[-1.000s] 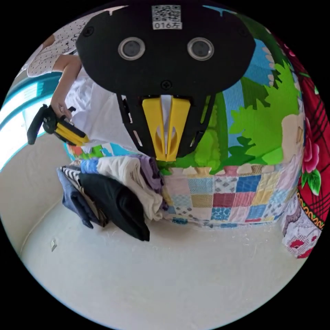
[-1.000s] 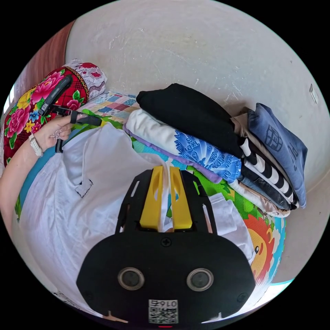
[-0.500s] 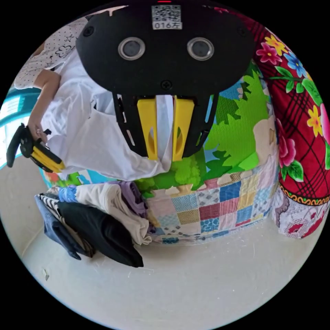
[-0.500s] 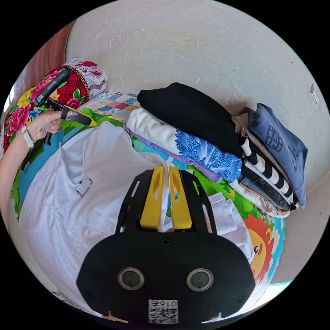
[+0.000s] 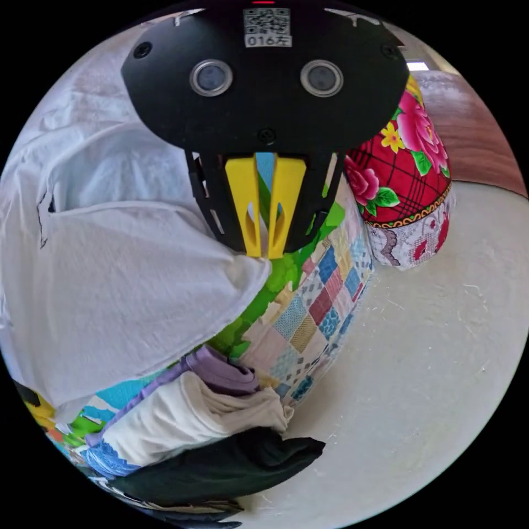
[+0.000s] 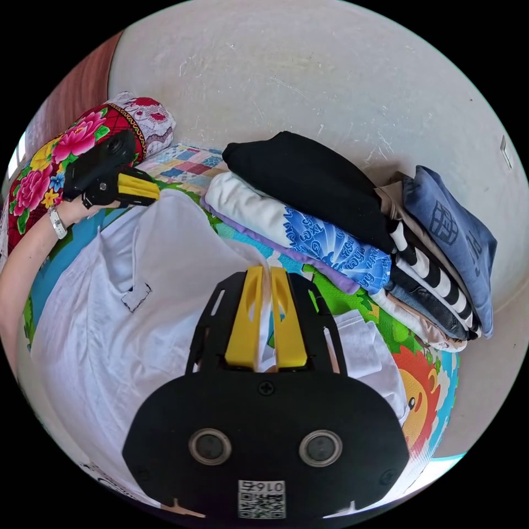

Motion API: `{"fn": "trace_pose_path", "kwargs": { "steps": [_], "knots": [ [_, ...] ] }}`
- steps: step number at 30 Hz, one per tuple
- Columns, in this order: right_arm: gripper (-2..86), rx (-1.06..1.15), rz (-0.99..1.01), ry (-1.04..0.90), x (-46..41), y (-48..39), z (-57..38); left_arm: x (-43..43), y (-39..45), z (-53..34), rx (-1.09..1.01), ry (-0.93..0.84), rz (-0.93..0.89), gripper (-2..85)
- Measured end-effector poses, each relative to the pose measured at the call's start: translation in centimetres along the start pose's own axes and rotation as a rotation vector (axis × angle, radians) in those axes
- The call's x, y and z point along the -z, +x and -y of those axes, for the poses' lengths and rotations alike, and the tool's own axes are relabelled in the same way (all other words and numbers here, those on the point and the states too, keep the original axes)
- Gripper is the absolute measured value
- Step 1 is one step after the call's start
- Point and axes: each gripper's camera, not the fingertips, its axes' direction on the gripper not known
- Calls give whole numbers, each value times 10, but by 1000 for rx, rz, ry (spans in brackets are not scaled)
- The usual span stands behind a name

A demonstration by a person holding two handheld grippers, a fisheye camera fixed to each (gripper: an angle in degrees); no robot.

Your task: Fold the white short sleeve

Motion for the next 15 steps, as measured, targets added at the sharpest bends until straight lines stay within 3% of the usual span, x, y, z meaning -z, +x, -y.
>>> {"fn": "trace_pose_path", "kwargs": {
  "steps": [4,9,12,15],
  "knots": [
    [5,-30,35,9,3,10,1,12,-70,-31,225,130,-224,-6],
    [4,-57,60,17,7,19,3,6,-190,-111,628,439,-742,-7],
    [4,-52,87,34,11,19,6,-12,-217,-150,841,518,-831,-7],
    [4,-38,128,49,19,16,10,-28,-216,-152,805,460,-843,-7]
  ]
}}
